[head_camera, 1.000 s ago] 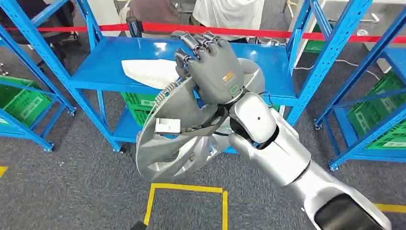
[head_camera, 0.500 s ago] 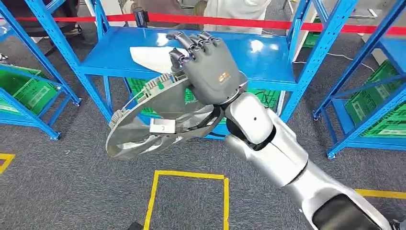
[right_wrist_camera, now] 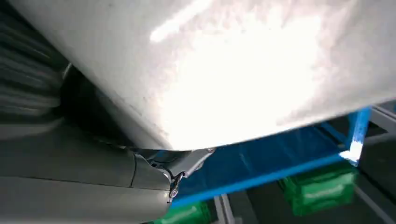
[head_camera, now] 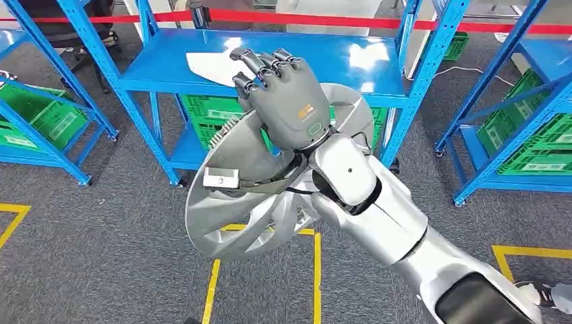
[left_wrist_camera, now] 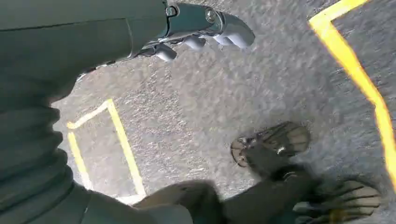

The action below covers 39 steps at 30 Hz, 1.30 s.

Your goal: Take the parts from the cabinet and place them on the table.

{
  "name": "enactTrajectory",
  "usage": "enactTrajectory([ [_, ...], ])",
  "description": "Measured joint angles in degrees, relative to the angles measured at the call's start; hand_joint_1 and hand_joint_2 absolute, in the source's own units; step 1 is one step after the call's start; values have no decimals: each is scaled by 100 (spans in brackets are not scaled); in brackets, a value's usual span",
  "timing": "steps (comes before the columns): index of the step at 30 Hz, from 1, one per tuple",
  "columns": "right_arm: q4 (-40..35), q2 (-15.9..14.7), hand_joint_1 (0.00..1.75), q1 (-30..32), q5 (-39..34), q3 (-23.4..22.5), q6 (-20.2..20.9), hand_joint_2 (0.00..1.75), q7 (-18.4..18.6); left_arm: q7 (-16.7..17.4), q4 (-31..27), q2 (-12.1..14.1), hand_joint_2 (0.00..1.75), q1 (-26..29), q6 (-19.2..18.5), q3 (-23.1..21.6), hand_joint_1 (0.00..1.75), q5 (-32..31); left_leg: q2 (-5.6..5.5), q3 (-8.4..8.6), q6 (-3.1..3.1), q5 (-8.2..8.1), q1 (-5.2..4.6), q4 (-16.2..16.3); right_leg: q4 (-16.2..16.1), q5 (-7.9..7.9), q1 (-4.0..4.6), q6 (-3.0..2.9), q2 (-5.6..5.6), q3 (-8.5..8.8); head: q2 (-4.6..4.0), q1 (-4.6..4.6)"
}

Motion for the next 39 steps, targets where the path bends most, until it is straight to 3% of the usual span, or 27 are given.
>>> enactTrajectory([
  [3, 2, -94, 175, 23, 83, -24, 9, 175, 125, 57, 4, -7, 175, -27, -63, -4, 0, -105, 12, -121, 170, 139, -1, 27, -53, 118, -17, 114, 2, -59, -2, 0],
  [5, 2, -229, 175, 18, 114, -127, 20, 175, 210, 133, 0, -7, 175, -84, -126, -15, 0, -205, 42, -298, 271, 304, 3, 27, 423, -517, -32, 169, 20, -268, 0, 26],
  [7, 18, -300, 175, -27, 101, -276, 28, 175, 225, 181, -2, -4, 175, -145, -184, -33, 0, -262, 41, -507, 308, 467, -21, 33, 1325, -1110, -25, 195, 39, -527, -2, 53],
  [8, 44, -330, 175, -63, 61, -339, 20, 175, 214, 192, -2, -7, 175, -166, -199, -50, 0, -271, 42, -613, 314, 546, -32, 42, 1678, -1196, -21, 191, 42, -590, -2, 55],
  [9, 89, -352, 175, -88, 16, -415, 7, 175, 197, 197, -2, -7, 175, -178, -223, -57, 0, -273, 42, -714, 313, 619, -42, 48, 1839, -1121, -11, 175, 44, -553, -2, 57],
  [11, 175, -382, 175, -136, -22, -540, -4, 175, 153, 197, -2, -7, 175, -190, -223, -55, 0, -251, 52, -919, 305, 772, -63, 67, 1498, -704, 21, 107, 48, -132, -2, 68],
  [12, 206, -385, 175, -166, -35, -584, -9, 175, 140, 188, -2, -7, 175, -194, -223, -55, 0, -231, 51, -1007, 296, 846, -78, 72, 1056, -607, 54, 40, 51, 241, 0, 70],
  [14, 240, -385, 175, -253, -30, -654, -11, 175, 76, 170, -13, -20, 175, -200, -221, -50, 0, -181, 40, -1103, 251, 962, -111, 95, -57, -996, 123, -87, 41, 1088, -2, 74],
  [15, 267, -385, 175, -290, -24, -678, -29, 175, 72, 166, -13, -20, 175, -200, -212, -50, 0, -168, 52, -1109, 219, 1045, -102, 68, -84, -996, 118, -51, 33, 1071, 0, 48],
  [17, 402, -385, 175, -404, -50, -708, -61, 175, 26, 166, -9, -22, 175, -189, -188, -50, 0, -133, 61, -1115, 145, 1192, -72, -13, -112, -892, 153, -114, 43, 991, 0, 70],
  [18, 486, -389, 175, -437, -63, -728, -70, 175, -2, 168, -2, -13, 175, -163, -175, -50, 0, -129, 49, -1142, 105, 1234, -89, -51, -177, -781, 108, -162, 26, 925, -2, 81],
  [19, 551, -387, 175, -476, -76, -730, -74, 175, -11, 170, 0, -13, 175, -154, -170, -50, 0, -122, 38, -1198, 76, 1036, -72, 30, -199, -694, 87, -203, 1, 878, -2, 70],
  [20, 592, -387, 175, -502, -78, -734, -79, 175, -24, 168, 0, -22, 175, -136, -170, -50, 0, -120, 34, -1274, 51, 659, -67, 284, -200, -611, 77, -249, 3, 785, 0, 52],
  [22, 669, -389, 175, -530, -111, -743, -116, 175, -42, 168, 0, -26, 175, -131, -170, -50, 0, -122, 34, -1477, -2, 9, -43, 1124, -194, -452, 75, -246, 5, 611, -2, 46],
  [23, 723, -389, 175, -539, -139, -745, -142, 175, -57, 170, 0, -24, 175, -133, -170, -50, 0, -122, 35, -1544, -26, -146, -37, 1562, -187, -371, 72, -236, 4, 496, -2, 44],
  [24, 767, -396, 175, -536, -162, -748, -162, 175, -77, 171, 0, -22, 175, -133, -170, -50, 0, -122, 35, -1526, -38, -90, -29, 1827, -180, -290, 65, -220, 3, 389, 0, 39],
  [25, 807, -413, 175, -538, -190, -752, -179, 175, -101, 175, 0, -18, 175, -132, -170, -50, 0, -122, 35, -1415, -51, 93, -22, 1848, -164, -217, 54, -199, 1, 283, 0, 42],
  [27, 850, -431, 175, -540, -232, -776, -206, 175, -112, 177, -2, -13, 175, -135, -170, -50, 0, -122, 36, -864, -69, 440, -3, 1288, -121, -88, 27, -150, 0, 76, 0, 39],
  [28, 865, -433, 175, -552, -255, -789, -223, 175, -118, 177, -6, -13, 175, -144, -170, -50, 0, -122, 35, -428, -70, 374, 12, 756, -87, -32, 21, -120, 1, 7, 0, 37],
  [29, 868, -435, 175, -568, -264, -798, -241, 175, -122, 177, -15, -13, 175, -163, -170, -50, 0, -124, 29, -5, -66, 56, -3, 184, -56, 5, 43, -84, 5, -58, 0, 24],
  [30, 881, -448, 175, -575, -273, -809, -258, 175, -118, 170, -18, -11, 175, -180, -170, -50, 0, -124, 6, 76, 25, -62, -34, -56, -38, 66, 42, -47, -2, -76, -2, 31],
  [33, 916, -470, 175, -575, -286, -809, -284, 175, -105, 160, -17, -9, 175, -178, -170, -50, 0, -124, 12, -70, 153, 60, -45, -33, -99, 237, 36, 61, -6, -91, 0, 35],
  [34, 927, -498, 175, -570, -284, -811, -282, 175, -101, 149, -13, -20, 175, -178, -170, -48, 0, -124, 57, -81, 220, 139, -22, -39, -32, 110, -3, 94, 15, -147, 0, 35],
  [35, 929, -513, 175, -575, -284, -813, -275, 175, -94, 149, -13, -17, 175, -178, -168, -48, 0, -124, 60, -166, 269, 206, -21, -39, 177, -211, 4, 119, 24, -241, -2, 61],
  [37, 929, -540, 175, -567, -271, -817, -275, 175, -72, 142, -13, -4, 175, -179, -164, -48, 0, -135, 64, -354, 293, 361, -25, -31, 1056, -911, -7, 170, 32, -493, -2, 72],
  [38, 929, -566, 175, -550, -242, -817, -273, 175, -50, 142, -13, -4, 175, -178, -164, -48, 0, -149, 64, -443, 298, 430, -28, -23, 1473, -1087, -5, 182, 37, -581, -2, 72],
  [39, 929, -579, 175, -533, -242, -817, -271, 175, -33, 146, -11, -4, 175, -177, -164, -48, 0, -168, 64, -534, 295, 493, -29, -15, 1746, -1101, -5, 185, 38, -602, 0, 72],
])
